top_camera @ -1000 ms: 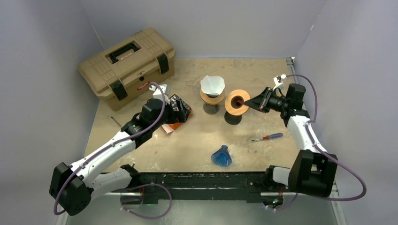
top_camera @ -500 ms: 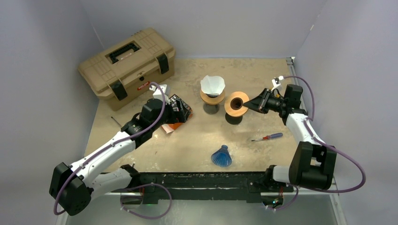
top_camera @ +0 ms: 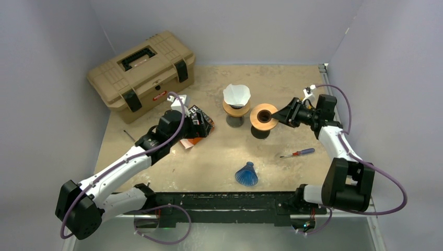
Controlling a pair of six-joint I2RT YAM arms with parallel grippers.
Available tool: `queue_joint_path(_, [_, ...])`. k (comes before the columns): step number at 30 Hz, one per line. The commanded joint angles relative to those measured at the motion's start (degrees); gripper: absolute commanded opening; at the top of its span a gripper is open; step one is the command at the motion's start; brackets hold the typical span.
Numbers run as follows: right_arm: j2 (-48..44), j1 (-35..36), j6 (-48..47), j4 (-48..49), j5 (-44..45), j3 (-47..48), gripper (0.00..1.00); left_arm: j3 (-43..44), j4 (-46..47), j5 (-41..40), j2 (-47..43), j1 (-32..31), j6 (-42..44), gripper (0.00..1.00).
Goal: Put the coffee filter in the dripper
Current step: Place the dripper holder onto the coffee server.
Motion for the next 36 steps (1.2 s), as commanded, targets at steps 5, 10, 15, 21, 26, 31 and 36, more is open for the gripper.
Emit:
queue_joint_path(5, [-2.51, -0.21, -3.33, -3.04, 6.31, 4.12, 0.57, 2.04, 0.43, 1.84, -0.15, 0.18, 0.63, 0.95])
queue_joint_path(10, [-1.72, -0.22, -4.12, -3.49, 7.49, 3.41, 0.66, 2.86, 0.54, 4.35, 1.29, 0.13, 0.99, 0.99])
queue_joint_path(15, [-0.49, -0.2, -4.42, -1.89, 7.59, 2.47, 0.73, 2.01, 2.89, 8.34, 3.0, -0.5, 0.03, 0.99])
queue_joint_path(21, [1.85, -0.22, -2.48, 2.41, 5.04, 0.48, 0.74, 2.54, 4.35, 5.78, 5.83, -7.03, -0.17, 0.99])
queue_joint_path(26, [3.71, -0.13, -0.11, 6.58, 2.03, -1.8, 0.69, 3.06, 6.01, 1.76, 9.25, -13.98, -0.49, 0.99])
queue_joint_path(31, [5.13, -0.04, 3.04, 12.15, -0.8, -3.95, 0.56, 2.22, 10.19, 2.66, 11.65, -17.77, -0.5, 1.0])
queue_joint_path(36, [5.41, 0.4, 5.19, 14.55, -1.87, -4.66, 0.47, 1.94, 13.02, 4.69, 12.76, -19.62, -0.55, 0.99])
